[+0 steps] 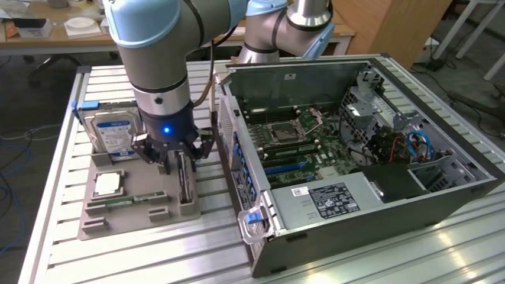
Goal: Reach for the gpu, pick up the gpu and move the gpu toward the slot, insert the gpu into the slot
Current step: 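Pick up the gpu and move the gpu toward the slot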
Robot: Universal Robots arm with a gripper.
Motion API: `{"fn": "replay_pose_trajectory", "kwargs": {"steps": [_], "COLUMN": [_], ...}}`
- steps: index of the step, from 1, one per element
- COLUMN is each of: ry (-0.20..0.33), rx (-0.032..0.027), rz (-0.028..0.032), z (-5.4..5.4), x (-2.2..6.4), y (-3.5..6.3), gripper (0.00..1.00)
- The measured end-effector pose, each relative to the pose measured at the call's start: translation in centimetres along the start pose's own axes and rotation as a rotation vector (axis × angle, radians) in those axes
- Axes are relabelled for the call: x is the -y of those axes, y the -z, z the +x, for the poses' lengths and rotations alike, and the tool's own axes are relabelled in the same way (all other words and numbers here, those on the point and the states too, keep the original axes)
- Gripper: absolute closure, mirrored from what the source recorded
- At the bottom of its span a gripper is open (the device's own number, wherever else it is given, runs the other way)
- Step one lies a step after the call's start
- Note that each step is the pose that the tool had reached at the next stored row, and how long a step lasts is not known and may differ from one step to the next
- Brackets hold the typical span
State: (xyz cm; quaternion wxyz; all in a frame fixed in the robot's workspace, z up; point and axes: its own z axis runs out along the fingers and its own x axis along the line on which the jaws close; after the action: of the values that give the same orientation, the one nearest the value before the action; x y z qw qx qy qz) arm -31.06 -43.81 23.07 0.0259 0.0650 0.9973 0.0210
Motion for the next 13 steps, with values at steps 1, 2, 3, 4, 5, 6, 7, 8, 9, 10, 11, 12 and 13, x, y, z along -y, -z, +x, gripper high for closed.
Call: {"fn": "replay_pose_trajectory", "kwargs": {"steps": [1, 2, 3, 4, 5, 6, 7, 8, 9, 10, 11, 12, 13], "ry": [0.0, 0.0, 0.0, 0.0, 0.0, 0.0, 0.0, 0.0, 0.0, 0.0, 0.0, 0.0, 0.0], "rx": [0.0003, 0.0006, 0.0009, 0.001, 0.001, 0.0009, 0.0009, 0.0009, 0.001, 0.0009, 0.0009, 0.0009, 0.001], "rz": [0.0019, 0.0041, 0.0052, 0.0057, 0.0057, 0.0058, 0.0058, 0.0058, 0.0058, 0.0058, 0.0058, 0.0058, 0.0058], "z": [-0.03, -0.08, -0.11, -0.11, -0.11, -0.11, -0.12, -0.12, -0.12, -0.12, -0.12, -0.12, -0.12], "x": [0.0, -0.01, -0.01, -0.01, -0.01, -0.01, -0.01, -0.01, -0.01, -0.01, -0.01, -0.01, -0.01], "y": [0.0, 0.0, -0.02, -0.02, -0.02, -0.02, -0.01, -0.01, -0.01, -0.02, -0.01, -0.02, -0.02], "gripper": [0.45, 0.45, 0.45, 0.45, 0.45, 0.45, 0.45, 0.45, 0.45, 0.45, 0.45, 0.47, 0.53]}}
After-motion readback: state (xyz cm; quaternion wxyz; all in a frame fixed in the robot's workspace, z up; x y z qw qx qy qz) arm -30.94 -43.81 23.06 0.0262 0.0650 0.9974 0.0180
